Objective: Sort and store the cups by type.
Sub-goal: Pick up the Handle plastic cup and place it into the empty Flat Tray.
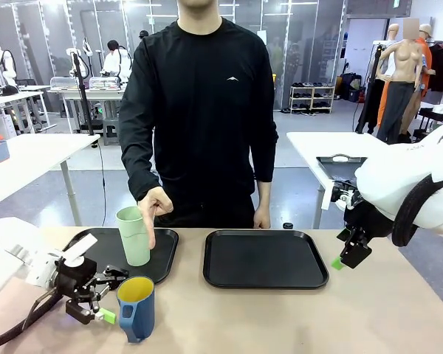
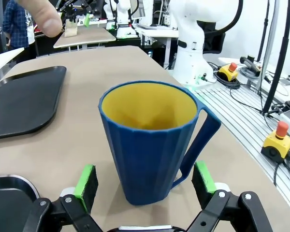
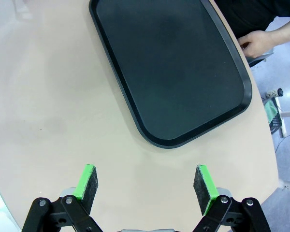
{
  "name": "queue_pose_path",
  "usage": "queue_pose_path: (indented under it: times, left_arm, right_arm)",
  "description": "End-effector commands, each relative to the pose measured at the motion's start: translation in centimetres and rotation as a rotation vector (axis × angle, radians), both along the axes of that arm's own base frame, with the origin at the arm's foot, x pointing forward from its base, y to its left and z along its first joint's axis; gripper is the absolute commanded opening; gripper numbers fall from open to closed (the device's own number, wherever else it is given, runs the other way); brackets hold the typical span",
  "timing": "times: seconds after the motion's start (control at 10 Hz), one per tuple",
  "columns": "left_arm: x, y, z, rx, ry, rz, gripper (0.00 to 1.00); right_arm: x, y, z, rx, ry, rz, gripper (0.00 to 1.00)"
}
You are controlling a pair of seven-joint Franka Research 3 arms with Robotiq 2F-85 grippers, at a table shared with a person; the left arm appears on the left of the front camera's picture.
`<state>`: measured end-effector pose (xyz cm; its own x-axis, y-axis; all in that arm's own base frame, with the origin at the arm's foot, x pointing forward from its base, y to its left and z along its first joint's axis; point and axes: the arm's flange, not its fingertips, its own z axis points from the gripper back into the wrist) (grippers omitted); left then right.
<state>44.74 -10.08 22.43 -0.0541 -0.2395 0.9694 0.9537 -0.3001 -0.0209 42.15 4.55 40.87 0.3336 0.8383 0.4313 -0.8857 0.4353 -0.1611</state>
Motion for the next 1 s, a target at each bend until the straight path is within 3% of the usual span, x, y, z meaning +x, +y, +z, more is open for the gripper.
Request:
queue_pose_path:
  times: [0.0, 0.9]
  left_arm:
    - [0.9, -0.8, -0.5, -0.049, -0.022, -0.013, 1.00]
    - [1.1, -4.6, -1.4, -0.155, 0.039, -0.075, 1.00]
  right_arm:
    - [0.1, 0.0, 0.0, -0.003, -0.006, -0.008, 1.00]
    - [0.1, 0.0, 0.0, -0.003, -0.006, -0.008, 1.00]
